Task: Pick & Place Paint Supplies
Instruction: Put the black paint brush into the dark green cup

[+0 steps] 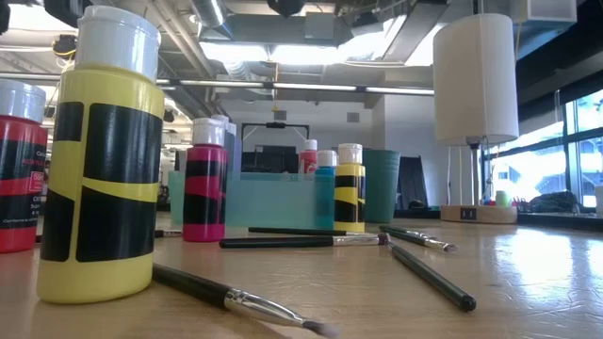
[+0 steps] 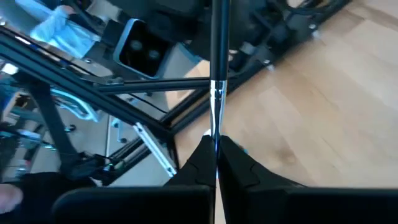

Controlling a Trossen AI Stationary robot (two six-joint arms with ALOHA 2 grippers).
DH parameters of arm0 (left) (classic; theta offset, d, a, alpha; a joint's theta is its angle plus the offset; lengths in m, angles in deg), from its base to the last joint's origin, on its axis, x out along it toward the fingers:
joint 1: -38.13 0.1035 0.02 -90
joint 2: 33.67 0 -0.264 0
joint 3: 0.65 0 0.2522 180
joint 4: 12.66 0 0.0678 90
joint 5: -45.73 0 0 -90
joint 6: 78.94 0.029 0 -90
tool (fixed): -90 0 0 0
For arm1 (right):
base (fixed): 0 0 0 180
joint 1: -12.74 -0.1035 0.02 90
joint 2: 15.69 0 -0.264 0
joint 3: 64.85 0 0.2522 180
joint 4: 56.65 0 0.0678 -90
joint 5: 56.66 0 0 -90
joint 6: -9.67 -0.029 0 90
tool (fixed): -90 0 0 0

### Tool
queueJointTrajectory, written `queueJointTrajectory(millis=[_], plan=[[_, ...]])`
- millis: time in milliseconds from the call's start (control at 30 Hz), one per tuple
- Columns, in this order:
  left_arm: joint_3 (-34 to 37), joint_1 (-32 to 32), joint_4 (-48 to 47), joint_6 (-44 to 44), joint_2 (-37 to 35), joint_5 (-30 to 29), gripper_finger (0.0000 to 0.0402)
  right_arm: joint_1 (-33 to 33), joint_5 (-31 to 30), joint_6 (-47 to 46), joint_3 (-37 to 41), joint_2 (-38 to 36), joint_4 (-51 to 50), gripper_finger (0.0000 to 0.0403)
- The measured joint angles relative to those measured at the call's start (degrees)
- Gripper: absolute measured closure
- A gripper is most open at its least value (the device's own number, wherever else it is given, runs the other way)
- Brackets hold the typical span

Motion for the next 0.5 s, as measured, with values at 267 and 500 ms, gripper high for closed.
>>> queueJointTrajectory(millis=[267, 500], plan=[[0.0, 2.8, 0.2, 2.1, 1.2, 2.2, 0.0270, 0.0, 0.0, -0.8, 0.0, 0.0, -0.7, 0.0402], [0.0, 2.8, 3.0, 4.2, 1.2, 3.7, 0.0270, 0.1, 0.0, -0.6, 0.0, 0.0, -1.5, 0.0402]])
